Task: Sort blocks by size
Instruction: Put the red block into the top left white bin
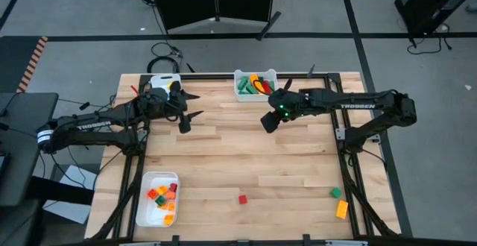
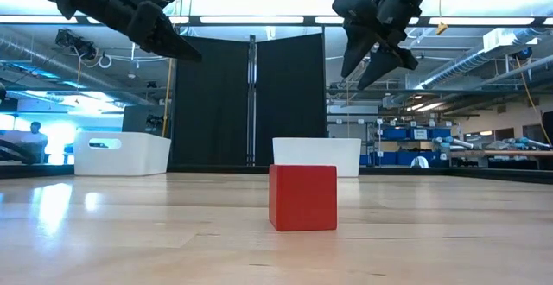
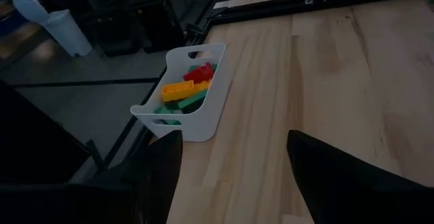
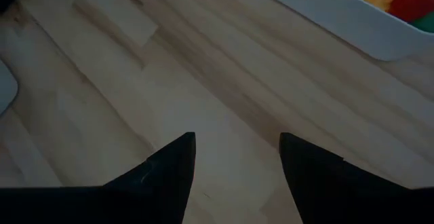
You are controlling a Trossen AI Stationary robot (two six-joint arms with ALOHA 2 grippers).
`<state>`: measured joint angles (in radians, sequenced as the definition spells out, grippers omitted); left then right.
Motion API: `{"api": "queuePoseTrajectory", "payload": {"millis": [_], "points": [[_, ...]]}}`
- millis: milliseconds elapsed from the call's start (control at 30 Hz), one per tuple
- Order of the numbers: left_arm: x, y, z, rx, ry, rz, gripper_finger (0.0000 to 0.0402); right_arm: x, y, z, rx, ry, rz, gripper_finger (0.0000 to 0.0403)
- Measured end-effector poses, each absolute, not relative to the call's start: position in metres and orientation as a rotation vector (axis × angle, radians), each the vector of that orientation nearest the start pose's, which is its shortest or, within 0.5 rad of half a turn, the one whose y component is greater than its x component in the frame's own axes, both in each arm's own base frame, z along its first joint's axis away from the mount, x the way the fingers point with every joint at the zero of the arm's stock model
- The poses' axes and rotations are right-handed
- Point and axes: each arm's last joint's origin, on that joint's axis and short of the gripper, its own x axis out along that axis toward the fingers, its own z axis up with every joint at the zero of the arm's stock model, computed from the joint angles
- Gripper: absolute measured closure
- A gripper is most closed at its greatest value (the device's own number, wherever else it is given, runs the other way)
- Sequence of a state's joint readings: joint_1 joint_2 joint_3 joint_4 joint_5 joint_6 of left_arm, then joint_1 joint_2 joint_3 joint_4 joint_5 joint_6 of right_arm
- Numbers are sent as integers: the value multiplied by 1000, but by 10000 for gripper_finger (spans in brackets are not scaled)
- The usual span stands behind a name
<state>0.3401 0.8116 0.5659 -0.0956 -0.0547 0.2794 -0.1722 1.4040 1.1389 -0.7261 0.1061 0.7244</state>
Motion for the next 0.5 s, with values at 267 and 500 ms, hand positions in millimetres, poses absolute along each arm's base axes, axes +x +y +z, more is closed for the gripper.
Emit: {"api": "queuePoseTrajectory", "payload": {"millis": [267,500], "points": [[171,62,261,224,391,340,127,277,-51,277,626,874,-567,178],[171,62,261,224,391,340,127,277,-51,277,572,883,-537,177]]}}
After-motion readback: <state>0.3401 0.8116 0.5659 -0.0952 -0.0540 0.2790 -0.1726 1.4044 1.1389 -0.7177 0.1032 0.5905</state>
